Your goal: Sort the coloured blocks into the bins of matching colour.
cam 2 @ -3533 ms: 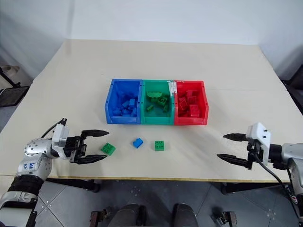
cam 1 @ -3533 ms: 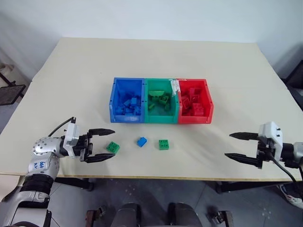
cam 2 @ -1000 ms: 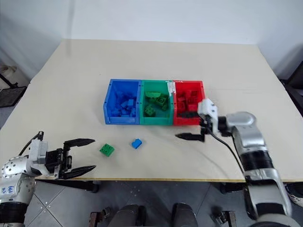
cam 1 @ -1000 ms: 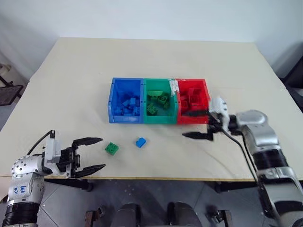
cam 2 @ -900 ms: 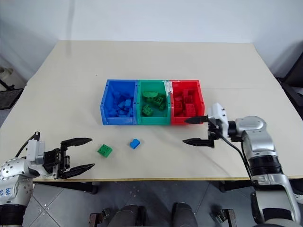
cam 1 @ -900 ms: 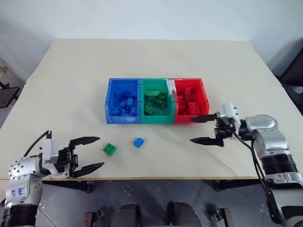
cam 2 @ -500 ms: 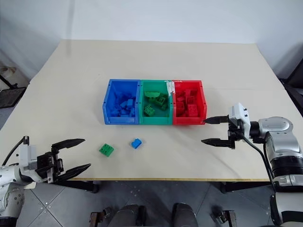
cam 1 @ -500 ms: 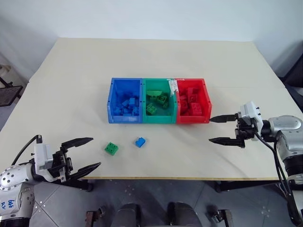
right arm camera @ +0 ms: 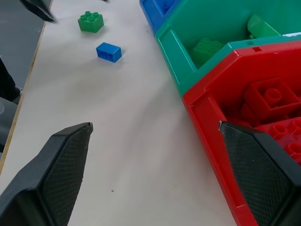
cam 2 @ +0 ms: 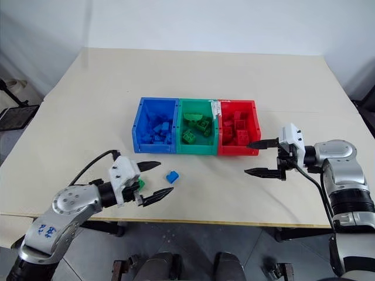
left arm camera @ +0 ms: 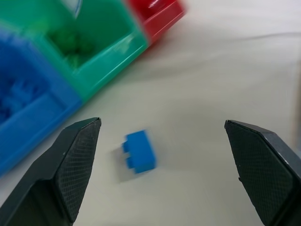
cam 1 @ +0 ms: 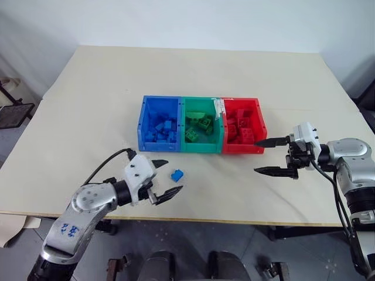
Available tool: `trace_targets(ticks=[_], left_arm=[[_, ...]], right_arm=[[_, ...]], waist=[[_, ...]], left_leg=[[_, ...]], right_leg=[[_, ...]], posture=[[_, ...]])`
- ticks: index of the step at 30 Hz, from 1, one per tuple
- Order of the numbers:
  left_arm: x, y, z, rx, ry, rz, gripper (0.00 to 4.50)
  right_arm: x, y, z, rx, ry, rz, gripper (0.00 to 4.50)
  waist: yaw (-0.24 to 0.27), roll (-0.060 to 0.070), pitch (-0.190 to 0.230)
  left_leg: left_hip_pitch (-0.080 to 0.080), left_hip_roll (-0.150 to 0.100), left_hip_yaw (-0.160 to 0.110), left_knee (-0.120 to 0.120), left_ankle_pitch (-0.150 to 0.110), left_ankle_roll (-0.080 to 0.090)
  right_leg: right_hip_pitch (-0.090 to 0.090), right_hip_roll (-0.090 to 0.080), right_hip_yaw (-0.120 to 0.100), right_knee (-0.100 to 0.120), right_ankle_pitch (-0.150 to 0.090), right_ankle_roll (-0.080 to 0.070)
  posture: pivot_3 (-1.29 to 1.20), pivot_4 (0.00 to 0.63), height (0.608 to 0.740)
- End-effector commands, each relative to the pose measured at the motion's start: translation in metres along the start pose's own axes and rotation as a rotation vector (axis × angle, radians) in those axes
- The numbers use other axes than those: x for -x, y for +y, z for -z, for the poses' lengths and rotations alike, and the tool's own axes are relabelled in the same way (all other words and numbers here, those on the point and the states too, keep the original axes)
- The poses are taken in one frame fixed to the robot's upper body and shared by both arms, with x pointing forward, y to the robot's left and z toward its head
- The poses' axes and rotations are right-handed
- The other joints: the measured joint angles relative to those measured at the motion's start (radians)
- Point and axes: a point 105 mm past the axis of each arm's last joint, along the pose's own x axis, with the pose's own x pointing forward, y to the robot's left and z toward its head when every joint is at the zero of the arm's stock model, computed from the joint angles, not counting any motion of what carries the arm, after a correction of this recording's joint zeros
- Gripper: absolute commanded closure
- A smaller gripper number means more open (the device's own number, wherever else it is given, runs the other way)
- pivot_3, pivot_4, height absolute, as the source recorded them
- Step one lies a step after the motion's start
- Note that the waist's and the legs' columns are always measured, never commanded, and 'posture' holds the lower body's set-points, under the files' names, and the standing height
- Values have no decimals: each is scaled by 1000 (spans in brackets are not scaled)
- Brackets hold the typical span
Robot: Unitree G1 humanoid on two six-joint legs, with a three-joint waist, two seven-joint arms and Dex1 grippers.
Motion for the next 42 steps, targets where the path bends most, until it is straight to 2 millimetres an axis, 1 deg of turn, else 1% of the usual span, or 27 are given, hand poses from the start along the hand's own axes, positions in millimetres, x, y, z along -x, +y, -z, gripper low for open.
trace_targets(ticks=[1,4,7,11,18,21,24,26,31,33,34,36,39,41,42], left_arm=[[-9,-6,-1,-23,53,-7,0],[-13,-5,6,-8,123,-33,0],[-20,-11,14,-6,168,0,0],[-26,-9,18,-15,206,12,0],[-36,-7,27,6,227,61,0],[-39,-10,28,13,212,94,553],[-42,-11,31,13,222,101,1457],[-46,-8,31,11,207,83,2145],[-49,-4,32,5,180,63,3550],[-49,-2,23,-3,120,57,3562],[-48,1,11,-9,57,51,3562],[-46,4,-4,-16,-33,41,3562],[-39,26,-36,-26,-175,-73,3562],[-35,32,-55,-38,-273,-97,3562],[-33,37,-61,-37,-294,-119,3562]], right_arm=[[3,3,-11,40,-17,-32,22],[5,3,-11,43,-18,-12,22],[7,6,-11,37,-16,-2,22],[11,9,-11,35,-11,5,22],[16,8,-12,35,-2,32,22],[17,8,-11,35,-1,39,0],[17,8,-11,37,-1,45,0],[18,8,-11,40,-1,48,0],[19,7,-11,45,-1,61,0],[19,6,-11,46,2,66,0],[20,7,-11,45,3,70,0],[22,7,-11,44,3,76,0],[24,8,-10,40,6,90,0],[25,9,-9,37,7,94,0],[25,9,-9,36,8,96,0]], waist=[[2,0,0],[4,0,0],[9,0,0],[21,0,0],[22,0,0],[22,0,0],[23,0,0],[24,0,0],[24,0,0],[24,0,0],[23,0,0],[23,0,0],[24,0,0],[23,0,0],[23,0,0]], left_leg=[[0,0,0,0,0,0],[0,0,0,0,0,0],[0,0,0,0,0,0],[-1,0,0,1,0,0],[-1,-1,0,1,0,0],[-1,-1,0,2,0,0],[-1,-1,0,2,0,0],[-1,-1,0,2,0,0],[0,-1,-1,3,0,0],[0,-1,-1,3,0,0],[0,-1,-1,3,0,0],[-1,-1,-1,3,0,0],[-1,-1,-2,4,0,0],[-1,-1,-2,4,0,0],[-1,-1,-2,4,0,0]], right_leg=[[0,0,0,0,0,0],[0,0,0,0,0,0],[0,0,0,-1,0,0],[0,0,1,-2,0,0],[1,0,0,-3,0,0],[1,0,0,-3,0,0],[2,0,0,-2,0,0],[2,0,-1,-3,0,0],[3,0,-2,-3,0,0],[4,0,-2,-3,0,0],[4,0,-2,-3,0,0],[4,0,-2,-3,0,0],[4,0,-3,-3,0,0],[5,0,-3,-3,0,0],[5,0,-3,-4,0,0]], posture=[[0,150,740],[0,150,740],[0,150,740],[0,150,740],[0,150,740],[0,150,740],[0,150,740],[0,150,740],[0,150,740],[0,150,740],[0,150,740],[0,150,740],[0,150,740],[0,150,740],[0,150,740]])
